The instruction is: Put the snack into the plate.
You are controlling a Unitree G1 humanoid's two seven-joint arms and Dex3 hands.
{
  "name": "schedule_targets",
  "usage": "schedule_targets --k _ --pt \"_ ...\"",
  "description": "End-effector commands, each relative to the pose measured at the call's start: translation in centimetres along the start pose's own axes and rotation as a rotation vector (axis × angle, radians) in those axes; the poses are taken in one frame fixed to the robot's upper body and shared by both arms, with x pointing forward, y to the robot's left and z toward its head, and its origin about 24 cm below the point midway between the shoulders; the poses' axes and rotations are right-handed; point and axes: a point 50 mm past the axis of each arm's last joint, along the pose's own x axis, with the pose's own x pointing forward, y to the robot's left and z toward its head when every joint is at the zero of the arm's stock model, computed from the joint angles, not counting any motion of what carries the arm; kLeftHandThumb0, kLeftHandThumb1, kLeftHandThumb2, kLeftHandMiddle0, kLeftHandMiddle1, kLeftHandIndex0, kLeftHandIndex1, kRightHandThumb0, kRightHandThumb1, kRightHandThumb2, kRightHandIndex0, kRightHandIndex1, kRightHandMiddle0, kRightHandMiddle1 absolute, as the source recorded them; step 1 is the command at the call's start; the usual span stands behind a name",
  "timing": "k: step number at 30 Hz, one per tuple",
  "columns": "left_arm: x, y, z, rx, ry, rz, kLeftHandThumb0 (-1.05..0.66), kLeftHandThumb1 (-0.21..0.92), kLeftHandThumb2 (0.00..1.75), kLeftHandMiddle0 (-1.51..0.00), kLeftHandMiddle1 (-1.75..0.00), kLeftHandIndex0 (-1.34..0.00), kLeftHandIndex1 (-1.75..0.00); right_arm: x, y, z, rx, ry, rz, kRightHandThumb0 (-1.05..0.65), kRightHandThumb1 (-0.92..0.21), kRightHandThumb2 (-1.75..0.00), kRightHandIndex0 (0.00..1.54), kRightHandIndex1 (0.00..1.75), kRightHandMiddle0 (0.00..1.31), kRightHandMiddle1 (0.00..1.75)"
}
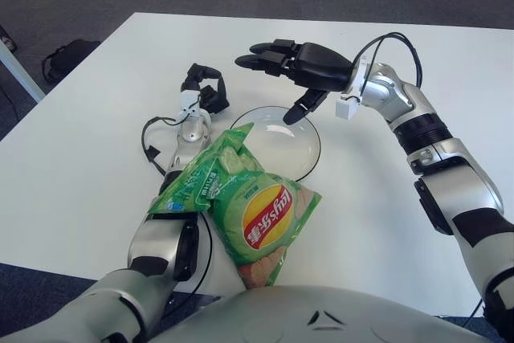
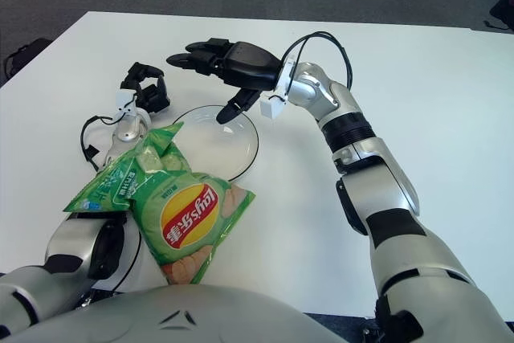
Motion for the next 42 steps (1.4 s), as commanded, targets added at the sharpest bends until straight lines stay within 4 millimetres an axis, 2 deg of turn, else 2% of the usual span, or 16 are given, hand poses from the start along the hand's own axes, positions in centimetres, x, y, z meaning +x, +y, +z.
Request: schedule_targets --k 1,19,25,28,33,42 --pt "0.5 -0.3 0.9 -0.002 -0.016 -0.001 -0.41 0.54 1.04 -1.14 -1.75 -0.44 -1.75 -0.2 -1.0 -0.2 0.004 0.015 0.004 -0.87 -0.92 -0.33 0.14 0.02 0.0 0.02" --pt "0.6 -0.6 1.3 -0.021 -0.009 0.002 -0.41 0.55 1.02 -1.21 -1.75 -0.43 -1.75 -0.2 -2.1 -0.2 -0.008 0.006 0.038 -0.95 -0.92 -0.36 0.13 0.01 0.0 0.0" --pt "0.6 -0.4 1.4 -0.006 -0.011 0.009 -0.41 0.55 1.02 -1.22 -1.75 -0.43 -1.75 -0.1 -1.9 -0.3 0.008 -0.002 0.03 -0.96 -0.92 -0.37 0.14 0.01 0.02 0.01" --pt "0.6 -0.2 1.4 0.003 -0.017 0.022 -0.41 0.55 1.02 -1.22 -1.75 -0.43 -1.75 0.0 -1.8 -0.2 0.004 -0.013 -0.003 -0.96 -0.92 -0.36 0.14 0.02 0.03 0.03" --pt "0.6 0.2 1.4 0.007 -0.018 0.037 -0.42 0.53 1.05 -1.23 -1.75 -0.45 -1.75 0.0 -1.8 0.3 -0.037 -0.038 -0.034 -0.98 -0.92 -0.39 0.18 0.03 0.0 0.15" --pt "0.4 1.2 1.4 -0.013 -0.025 0.059 -0.41 0.55 1.02 -1.21 -1.75 -0.43 -1.75 0.2 -1.9 0.7 -0.093 -0.099 -0.042 -0.97 -0.92 -0.39 0.19 0.03 0.0 0.16"
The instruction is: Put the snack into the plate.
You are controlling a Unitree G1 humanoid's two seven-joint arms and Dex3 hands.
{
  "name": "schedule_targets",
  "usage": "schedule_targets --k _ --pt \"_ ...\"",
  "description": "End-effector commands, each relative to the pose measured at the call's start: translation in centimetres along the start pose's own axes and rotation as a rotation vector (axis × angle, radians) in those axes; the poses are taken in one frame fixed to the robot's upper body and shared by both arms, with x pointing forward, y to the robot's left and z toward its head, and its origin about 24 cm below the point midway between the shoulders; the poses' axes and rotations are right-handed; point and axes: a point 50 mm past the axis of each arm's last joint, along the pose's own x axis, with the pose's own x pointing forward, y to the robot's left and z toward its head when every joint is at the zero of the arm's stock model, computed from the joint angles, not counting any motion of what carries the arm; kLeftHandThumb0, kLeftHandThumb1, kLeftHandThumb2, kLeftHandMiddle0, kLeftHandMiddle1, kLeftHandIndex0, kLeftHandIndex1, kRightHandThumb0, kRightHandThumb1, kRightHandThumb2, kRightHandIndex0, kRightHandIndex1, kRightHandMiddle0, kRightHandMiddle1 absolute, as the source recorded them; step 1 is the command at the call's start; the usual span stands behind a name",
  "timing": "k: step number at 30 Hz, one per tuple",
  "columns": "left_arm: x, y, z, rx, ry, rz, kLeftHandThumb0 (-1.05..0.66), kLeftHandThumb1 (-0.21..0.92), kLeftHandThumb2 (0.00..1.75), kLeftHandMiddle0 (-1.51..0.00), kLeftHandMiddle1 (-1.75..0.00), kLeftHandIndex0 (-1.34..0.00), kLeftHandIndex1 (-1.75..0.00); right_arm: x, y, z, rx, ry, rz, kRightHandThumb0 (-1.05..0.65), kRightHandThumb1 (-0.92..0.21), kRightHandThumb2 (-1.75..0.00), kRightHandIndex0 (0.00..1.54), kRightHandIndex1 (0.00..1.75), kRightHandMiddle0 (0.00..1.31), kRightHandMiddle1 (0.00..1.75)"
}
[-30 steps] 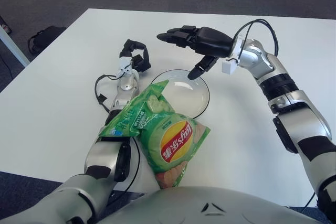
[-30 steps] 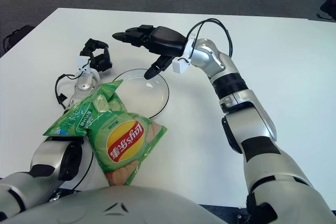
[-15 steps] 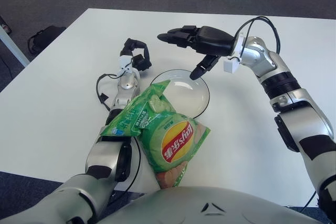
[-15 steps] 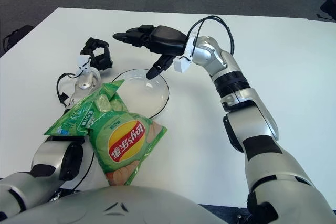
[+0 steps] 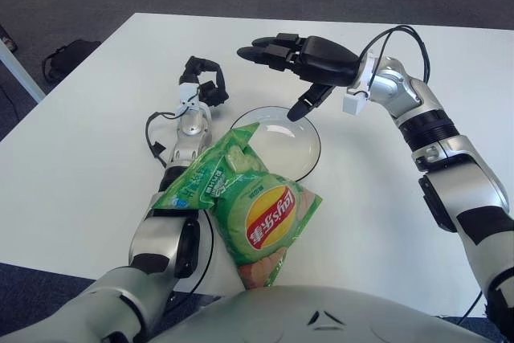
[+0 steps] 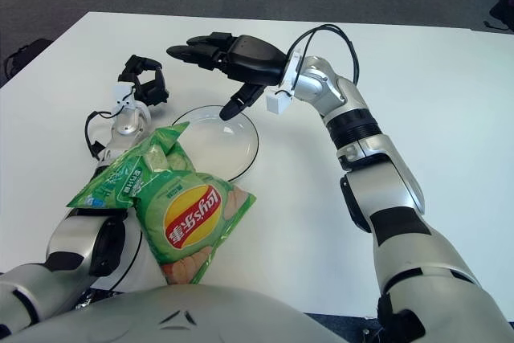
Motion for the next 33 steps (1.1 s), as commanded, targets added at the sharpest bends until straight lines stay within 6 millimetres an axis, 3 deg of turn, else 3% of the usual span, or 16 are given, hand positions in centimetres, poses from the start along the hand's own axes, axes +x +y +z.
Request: schedule_targets --k 1,10,15,19,22,27,33 --pt "-0.1 0.9 0.0 0.002 -0.002 0.023 -0.41 0.55 1.02 -1.21 -1.75 -0.43 -1.75 0.6 -0.9 0.2 -0.059 -0.043 -0.013 -0.97 -0.92 -0.4 0.19 0.03 0.0 0.16" --pt "-0.1 1.8 -0.2 -0.028 0.01 0.072 -0.42 0.52 1.06 -1.24 -1.75 -0.45 -1.75 1.4 -0.1 0.9 -0.02 -0.107 -0.063 -0.94 -0.92 -0.37 0.23 0.05 0.0 0.27" --pt "-0.1 2.1 -0.2 -0.033 0.011 0.092 -0.42 0.5 1.08 -1.24 -1.75 -0.47 -1.75 1.3 -0.1 1.2 -0.02 -0.154 -0.06 -0.94 -0.92 -0.51 0.26 0.06 0.0 0.32" --pt "-0.1 2.3 -0.4 -0.027 0.016 0.129 -0.43 0.48 1.11 -1.21 -1.75 -0.48 -1.75 1.3 0.0 1.4 0.016 -0.204 -0.019 -0.89 -0.92 -0.51 0.27 0.06 0.0 0.33" --pt "0.1 2.1 -0.2 -0.009 0.015 0.142 -0.44 0.46 1.14 -1.19 -1.75 -0.5 -1.75 1.3 0.5 1.6 0.047 -0.217 0.0 -0.85 -0.92 -0.45 0.27 0.06 0.0 0.34" --pt "0.2 1.9 -0.1 -0.002 0.017 0.144 -0.44 0.45 1.15 -1.22 -1.75 -0.51 -1.75 1.2 0.8 1.9 0.064 -0.259 0.004 -0.83 -0.92 -0.55 0.3 0.07 0.0 0.38" --pt "0.1 1.7 -0.1 -0.031 0.017 0.134 -0.44 0.46 1.14 -1.23 -1.75 -0.5 -1.75 1.4 0.7 2.5 0.057 -0.337 0.024 -0.77 -0.92 -0.51 0.31 0.07 0.0 0.45"
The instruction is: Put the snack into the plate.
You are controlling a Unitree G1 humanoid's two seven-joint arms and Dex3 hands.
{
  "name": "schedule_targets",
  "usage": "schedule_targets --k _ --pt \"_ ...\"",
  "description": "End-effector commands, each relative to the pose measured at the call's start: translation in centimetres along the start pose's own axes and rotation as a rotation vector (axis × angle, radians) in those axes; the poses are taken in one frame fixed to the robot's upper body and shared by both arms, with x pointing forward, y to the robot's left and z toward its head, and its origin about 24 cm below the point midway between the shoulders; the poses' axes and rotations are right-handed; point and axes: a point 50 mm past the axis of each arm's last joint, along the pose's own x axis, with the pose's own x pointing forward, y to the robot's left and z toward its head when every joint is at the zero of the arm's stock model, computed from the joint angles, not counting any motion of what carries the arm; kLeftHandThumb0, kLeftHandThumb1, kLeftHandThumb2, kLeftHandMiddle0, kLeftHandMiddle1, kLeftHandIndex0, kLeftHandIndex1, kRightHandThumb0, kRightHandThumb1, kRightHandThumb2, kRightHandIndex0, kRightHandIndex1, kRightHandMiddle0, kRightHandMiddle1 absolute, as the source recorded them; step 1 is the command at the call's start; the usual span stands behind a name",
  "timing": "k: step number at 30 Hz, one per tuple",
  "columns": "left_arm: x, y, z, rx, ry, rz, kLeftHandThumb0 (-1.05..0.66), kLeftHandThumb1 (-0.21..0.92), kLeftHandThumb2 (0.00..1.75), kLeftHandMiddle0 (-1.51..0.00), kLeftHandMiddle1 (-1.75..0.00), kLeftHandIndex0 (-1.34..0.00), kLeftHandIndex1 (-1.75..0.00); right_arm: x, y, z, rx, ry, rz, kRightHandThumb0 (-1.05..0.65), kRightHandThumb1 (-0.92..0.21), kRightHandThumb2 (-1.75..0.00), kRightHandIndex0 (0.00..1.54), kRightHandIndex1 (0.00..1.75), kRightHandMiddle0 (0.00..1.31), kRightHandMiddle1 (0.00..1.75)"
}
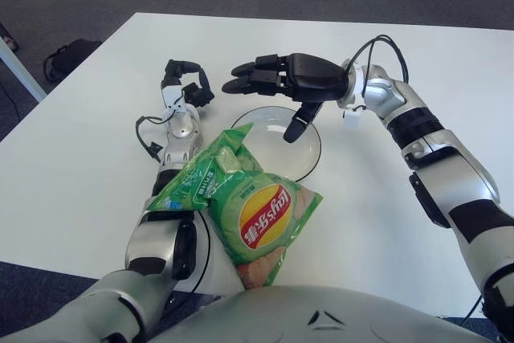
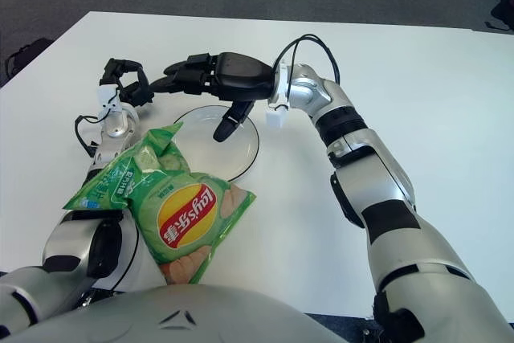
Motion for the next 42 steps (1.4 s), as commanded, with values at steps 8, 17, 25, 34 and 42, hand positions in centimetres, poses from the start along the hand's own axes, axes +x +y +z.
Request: schedule_targets --k 8,17,25,34,42 --pt "0.0 -0.4 0.4 -0.011 -0.016 -0.021 -0.44 0.45 1.15 -1.23 -1.75 -0.51 -1.75 0.6 -0.7 1.0 -0.025 -0.141 0.007 -0.64 -0.85 -0.59 0.33 0.07 0.0 0.5" --pt "-0.1 -0.5 0.5 -0.006 -0.019 -0.052 -0.43 0.48 1.11 -1.21 -1.75 -0.49 -1.75 0.3 -0.6 1.2 0.077 -0.099 -0.032 -0.47 -0.61 -0.81 0.38 0.17 0.0 0.86" --pt "-0.2 -0.7 0.4 -0.013 -0.023 -0.066 -0.42 0.51 1.07 -1.22 -1.75 -0.46 -1.75 0.2 -0.6 2.0 0.103 -0.073 -0.082 -0.32 -0.51 -1.0 0.26 0.63 0.0 1.1" --pt "-0.3 -0.8 0.3 -0.031 -0.015 -0.074 -0.42 0.53 1.05 -1.23 -1.75 -0.45 -1.75 0.5 0.2 2.8 0.126 -0.057 -0.163 -0.26 -0.56 -1.05 0.28 0.77 0.06 1.18" --pt "-0.4 -1.0 0.3 -0.029 -0.015 -0.075 -0.42 0.52 1.06 -1.25 -1.75 -0.46 -1.75 0.7 0.5 3.4 0.12 -0.062 -0.159 -0.22 -0.52 -1.08 0.25 0.81 0.08 1.26"
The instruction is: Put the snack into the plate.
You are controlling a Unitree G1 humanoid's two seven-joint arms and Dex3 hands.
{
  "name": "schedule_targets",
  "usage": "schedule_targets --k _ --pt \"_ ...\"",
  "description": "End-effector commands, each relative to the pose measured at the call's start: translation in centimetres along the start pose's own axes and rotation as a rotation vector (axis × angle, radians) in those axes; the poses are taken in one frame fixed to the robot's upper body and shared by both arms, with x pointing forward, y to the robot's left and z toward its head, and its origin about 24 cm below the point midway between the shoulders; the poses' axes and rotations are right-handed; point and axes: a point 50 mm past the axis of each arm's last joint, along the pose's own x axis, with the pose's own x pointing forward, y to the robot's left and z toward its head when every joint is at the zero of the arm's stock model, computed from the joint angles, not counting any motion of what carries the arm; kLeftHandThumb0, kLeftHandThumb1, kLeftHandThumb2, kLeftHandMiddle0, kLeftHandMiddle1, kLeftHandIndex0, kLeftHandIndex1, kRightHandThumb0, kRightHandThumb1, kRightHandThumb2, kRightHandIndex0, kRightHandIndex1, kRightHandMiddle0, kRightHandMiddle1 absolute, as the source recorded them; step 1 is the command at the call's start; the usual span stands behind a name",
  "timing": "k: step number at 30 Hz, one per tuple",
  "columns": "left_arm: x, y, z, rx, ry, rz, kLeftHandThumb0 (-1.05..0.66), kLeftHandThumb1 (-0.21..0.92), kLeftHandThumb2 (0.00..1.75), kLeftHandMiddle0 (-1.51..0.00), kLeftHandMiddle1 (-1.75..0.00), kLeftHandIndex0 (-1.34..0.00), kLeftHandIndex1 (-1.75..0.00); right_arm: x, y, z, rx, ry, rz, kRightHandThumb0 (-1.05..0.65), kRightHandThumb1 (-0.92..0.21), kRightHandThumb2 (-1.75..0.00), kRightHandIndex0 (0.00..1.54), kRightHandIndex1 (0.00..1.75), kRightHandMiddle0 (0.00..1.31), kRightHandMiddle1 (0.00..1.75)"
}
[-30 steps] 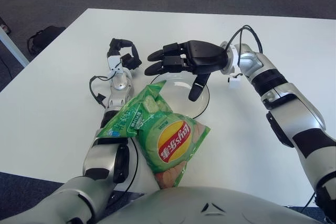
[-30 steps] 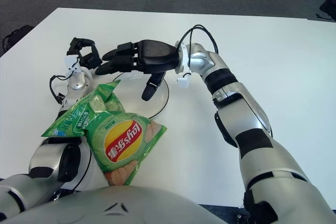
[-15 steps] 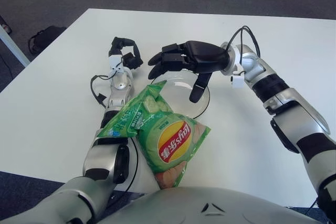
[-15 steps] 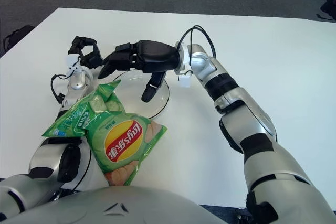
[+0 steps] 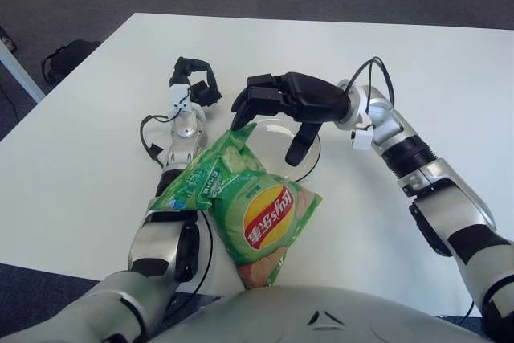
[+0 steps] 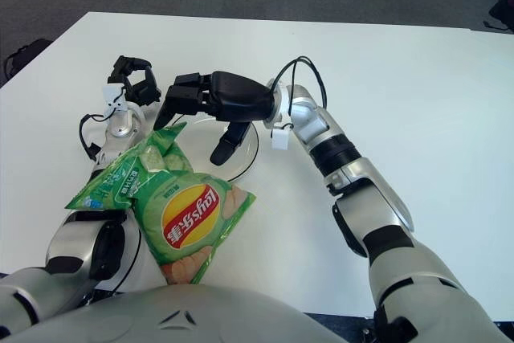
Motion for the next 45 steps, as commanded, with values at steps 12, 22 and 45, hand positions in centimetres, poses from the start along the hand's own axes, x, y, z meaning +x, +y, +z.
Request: schedule_targets --k 12,22,45 --pt "-0.3 -0.2 0.0 -0.011 -0.001 0.007 -0.42 0.5 1.08 -1.24 -1.75 -0.47 -1.75 0.4 0.8 0.4 0.059 0.049 0.055 -0.18 -0.53 -1.13 0.22 0.78 0.06 1.32" --pt "-0.4 -0.5 -0.1 -0.021 0.0 0.011 -0.42 0.5 1.09 -1.23 -1.75 -0.47 -1.75 1.0 1.6 0.5 0.124 0.078 0.056 -0.15 -0.55 -1.15 0.21 0.76 0.09 1.34" --pt "-0.6 -0.7 -0.1 0.036 -0.018 0.034 -0.42 0.5 1.09 -1.17 -1.75 -0.47 -1.75 2.6 3.9 -0.2 0.067 0.138 -0.013 -0.19 -0.57 -1.12 0.25 0.84 0.09 1.21"
